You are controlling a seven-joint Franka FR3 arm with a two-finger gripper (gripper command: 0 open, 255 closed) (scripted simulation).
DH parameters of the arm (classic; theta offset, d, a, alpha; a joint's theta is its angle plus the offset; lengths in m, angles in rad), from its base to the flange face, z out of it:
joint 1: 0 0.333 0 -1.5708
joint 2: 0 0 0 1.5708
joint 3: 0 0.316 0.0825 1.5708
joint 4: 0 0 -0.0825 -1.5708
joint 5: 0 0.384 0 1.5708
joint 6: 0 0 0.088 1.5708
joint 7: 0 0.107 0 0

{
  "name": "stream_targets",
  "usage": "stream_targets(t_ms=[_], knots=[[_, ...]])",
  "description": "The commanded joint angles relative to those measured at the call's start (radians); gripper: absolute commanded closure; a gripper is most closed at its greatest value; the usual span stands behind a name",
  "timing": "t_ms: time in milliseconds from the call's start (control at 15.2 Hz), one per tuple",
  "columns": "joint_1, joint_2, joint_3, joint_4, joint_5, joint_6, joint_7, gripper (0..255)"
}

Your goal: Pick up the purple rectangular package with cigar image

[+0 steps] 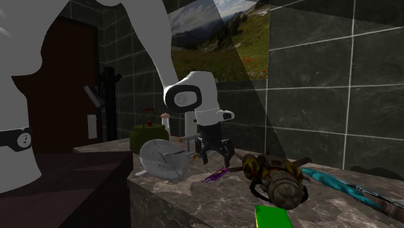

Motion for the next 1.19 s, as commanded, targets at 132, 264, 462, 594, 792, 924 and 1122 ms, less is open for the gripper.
stream_targets(t_ms=[132,264,462,594,792,924,1122], knots=[[0.000,0.062,0.000,0.030,-0.002,0.033,-0.004,0],[0.001,0.098,0.000,0.045,-0.003,0.054,-0.005,0],[0.001,0.098,-0.001,0.044,-0.003,0.056,-0.005,255],[0.001,0.090,0.000,0.035,-0.002,0.056,-0.005,255],[0.006,0.089,-0.001,0.026,-0.001,0.065,-0.001,255],[0.006,0.092,-0.003,0.051,-0.002,0.043,-0.001,255],[0.001,0.084,0.000,0.039,-0.002,0.046,-0.005,255]])
